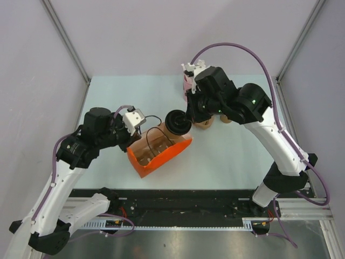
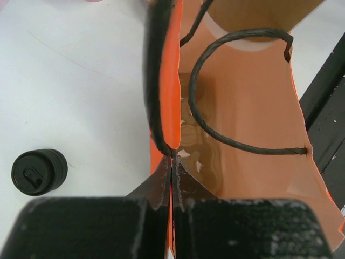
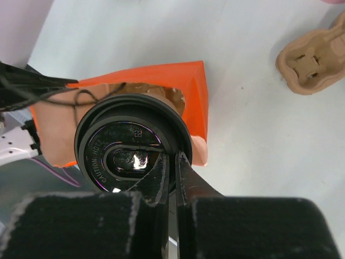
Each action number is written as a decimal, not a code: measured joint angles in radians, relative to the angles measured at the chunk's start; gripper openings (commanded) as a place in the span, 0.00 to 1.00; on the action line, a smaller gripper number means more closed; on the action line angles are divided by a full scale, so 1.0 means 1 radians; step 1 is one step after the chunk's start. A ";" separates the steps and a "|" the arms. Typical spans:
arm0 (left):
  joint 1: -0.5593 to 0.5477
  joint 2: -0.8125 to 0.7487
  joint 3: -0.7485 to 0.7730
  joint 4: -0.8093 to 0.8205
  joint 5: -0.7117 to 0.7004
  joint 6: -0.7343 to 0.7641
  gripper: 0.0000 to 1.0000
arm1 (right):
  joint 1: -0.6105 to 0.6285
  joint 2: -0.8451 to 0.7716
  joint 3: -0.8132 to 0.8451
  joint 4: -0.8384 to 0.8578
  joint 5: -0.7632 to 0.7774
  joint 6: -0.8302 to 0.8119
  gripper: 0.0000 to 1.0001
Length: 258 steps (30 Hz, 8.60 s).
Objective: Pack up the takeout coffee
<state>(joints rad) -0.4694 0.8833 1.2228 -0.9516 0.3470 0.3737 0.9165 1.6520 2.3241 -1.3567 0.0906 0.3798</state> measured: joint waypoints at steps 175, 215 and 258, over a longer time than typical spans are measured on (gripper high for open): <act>0.016 0.068 -0.108 0.143 -0.117 -0.304 0.00 | 0.031 0.448 -0.218 0.214 0.003 -0.139 0.00; -0.031 0.055 -0.119 0.135 -0.170 -0.374 0.00 | -0.042 0.369 -0.391 0.381 0.069 -0.048 0.00; -0.032 0.013 -0.164 0.185 -0.267 -0.374 0.01 | -0.053 0.405 -0.360 0.383 0.034 -0.096 0.00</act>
<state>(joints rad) -0.5018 0.8959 1.0592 -0.7662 0.0803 -0.0002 0.8635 2.0571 1.9640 -0.9741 0.1242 0.2840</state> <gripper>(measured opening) 0.005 0.032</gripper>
